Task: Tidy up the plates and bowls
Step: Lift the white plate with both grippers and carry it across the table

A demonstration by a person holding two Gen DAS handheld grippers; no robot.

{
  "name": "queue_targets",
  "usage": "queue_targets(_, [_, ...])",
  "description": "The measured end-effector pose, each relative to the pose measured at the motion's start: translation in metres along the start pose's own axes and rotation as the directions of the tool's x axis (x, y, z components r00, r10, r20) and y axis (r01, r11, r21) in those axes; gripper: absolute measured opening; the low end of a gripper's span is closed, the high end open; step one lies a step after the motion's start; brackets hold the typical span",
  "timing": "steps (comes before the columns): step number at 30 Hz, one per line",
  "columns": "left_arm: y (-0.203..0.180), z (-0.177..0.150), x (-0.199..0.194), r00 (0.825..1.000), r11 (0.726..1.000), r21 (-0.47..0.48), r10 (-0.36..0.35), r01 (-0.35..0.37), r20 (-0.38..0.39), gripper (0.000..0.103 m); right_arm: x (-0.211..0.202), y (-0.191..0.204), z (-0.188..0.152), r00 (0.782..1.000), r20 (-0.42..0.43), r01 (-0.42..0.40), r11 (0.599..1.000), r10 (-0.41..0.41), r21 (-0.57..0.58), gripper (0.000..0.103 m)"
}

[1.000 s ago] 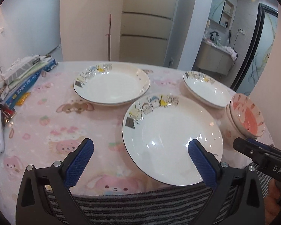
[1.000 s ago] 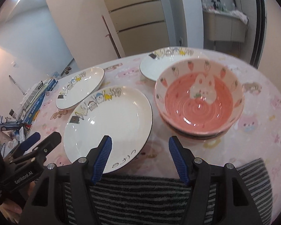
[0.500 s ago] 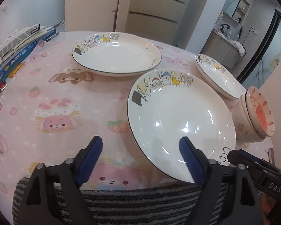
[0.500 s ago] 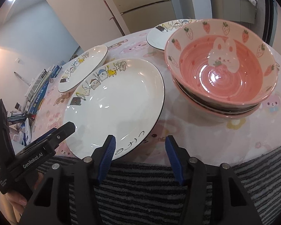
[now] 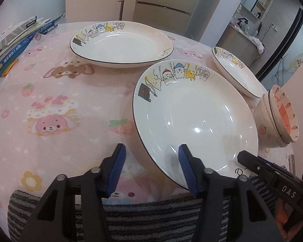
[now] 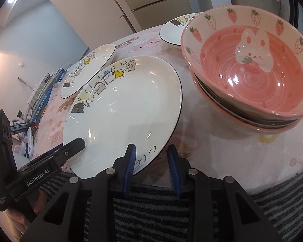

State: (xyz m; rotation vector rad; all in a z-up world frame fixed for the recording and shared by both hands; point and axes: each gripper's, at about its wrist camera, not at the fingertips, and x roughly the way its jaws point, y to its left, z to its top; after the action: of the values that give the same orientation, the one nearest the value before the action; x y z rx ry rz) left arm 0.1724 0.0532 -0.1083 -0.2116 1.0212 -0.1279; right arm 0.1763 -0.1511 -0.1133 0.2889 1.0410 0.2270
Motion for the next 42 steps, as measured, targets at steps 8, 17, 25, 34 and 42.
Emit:
queue_targets(8, [-0.007, -0.004, -0.005, 1.000, 0.999, 0.037, -0.013, 0.012, 0.013, 0.022, -0.004, -0.001, -0.002, 1.000, -0.001, -0.023, 1.000, 0.023, 0.011, 0.026])
queue_targets(17, [-0.010, -0.010, -0.019, 1.000, 0.999, 0.042, -0.011, 0.010, 0.024, 0.022, -0.012, -0.003, -0.004, 0.998, -0.035, -0.053, 0.999, 0.053, 0.011, 0.026])
queue_targets(25, [-0.013, -0.016, -0.028, 0.998, 0.996, 0.069, 0.045, -0.048, 0.041, 0.022, -0.024, 0.018, -0.012, 1.000, 0.000, 0.004, 0.997, -0.004, -0.082, 0.026])
queue_targets(34, [-0.008, -0.005, -0.062, 0.993, 0.997, 0.059, 0.044, -0.051, 0.112, 0.022, -0.054, 0.043, 0.006, 0.998, 0.046, -0.024, 0.991, 0.030, -0.130, 0.026])
queue_targets(42, [0.008, 0.035, -0.093, 0.979, 0.999, -0.009, 0.033, -0.032, 0.199, 0.022, -0.077, 0.080, 0.053, 0.992, 0.110, -0.040, 0.987, 0.058, -0.156, 0.026])
